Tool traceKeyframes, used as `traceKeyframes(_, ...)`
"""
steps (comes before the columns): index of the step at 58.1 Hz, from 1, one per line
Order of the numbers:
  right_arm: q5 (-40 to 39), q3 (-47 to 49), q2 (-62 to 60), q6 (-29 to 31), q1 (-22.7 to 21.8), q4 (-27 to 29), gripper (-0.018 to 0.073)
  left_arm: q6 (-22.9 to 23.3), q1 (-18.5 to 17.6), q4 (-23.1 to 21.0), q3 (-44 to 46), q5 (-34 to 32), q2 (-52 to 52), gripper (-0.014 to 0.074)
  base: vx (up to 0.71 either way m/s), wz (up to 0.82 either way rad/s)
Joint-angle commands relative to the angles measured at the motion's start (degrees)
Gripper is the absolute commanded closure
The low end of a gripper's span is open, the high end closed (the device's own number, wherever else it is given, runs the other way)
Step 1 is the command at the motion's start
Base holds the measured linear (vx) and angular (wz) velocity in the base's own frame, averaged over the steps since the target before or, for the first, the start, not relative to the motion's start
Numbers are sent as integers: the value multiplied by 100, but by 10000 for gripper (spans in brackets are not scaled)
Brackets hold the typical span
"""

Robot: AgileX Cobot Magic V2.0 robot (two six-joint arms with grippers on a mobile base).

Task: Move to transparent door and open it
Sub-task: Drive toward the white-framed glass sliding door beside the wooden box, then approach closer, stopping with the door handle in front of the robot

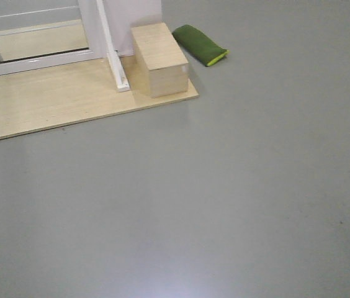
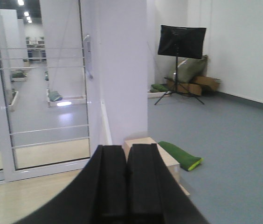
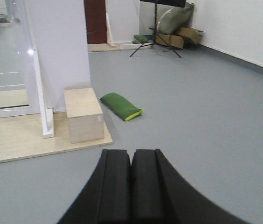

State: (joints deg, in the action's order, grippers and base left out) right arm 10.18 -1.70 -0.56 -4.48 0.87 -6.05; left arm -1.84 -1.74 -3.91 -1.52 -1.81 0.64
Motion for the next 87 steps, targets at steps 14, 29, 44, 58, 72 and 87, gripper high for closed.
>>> traceKeyframes(14,-468,-78,-77,21,-10,-8,567,46,-52,-15,-178,-482,-51,602,55,54)
traceKeyframes(29,-487,-78,-77,21,-10,-8,567,46,-52,-15,-178,-482,-51,602,54,39)
traceKeyframes(44,-484,-78,-77,21,-10,-8,567,46,-52,-15,-178,-482,-51,602,53,21)
traceKeyframes(58,-484,-78,-77,21,-10,-8,567,46,-52,-15,-178,-482,-51,602,53,9)
traceKeyframes(72,-484,-78,-77,21,-10,-8,567,46,-52,-15,-178,-482,-51,602,52,6)
traceKeyframes(87,-484,-78,-77,21,-10,-8,567,46,-52,-15,-178,-482,-51,602,49,11)
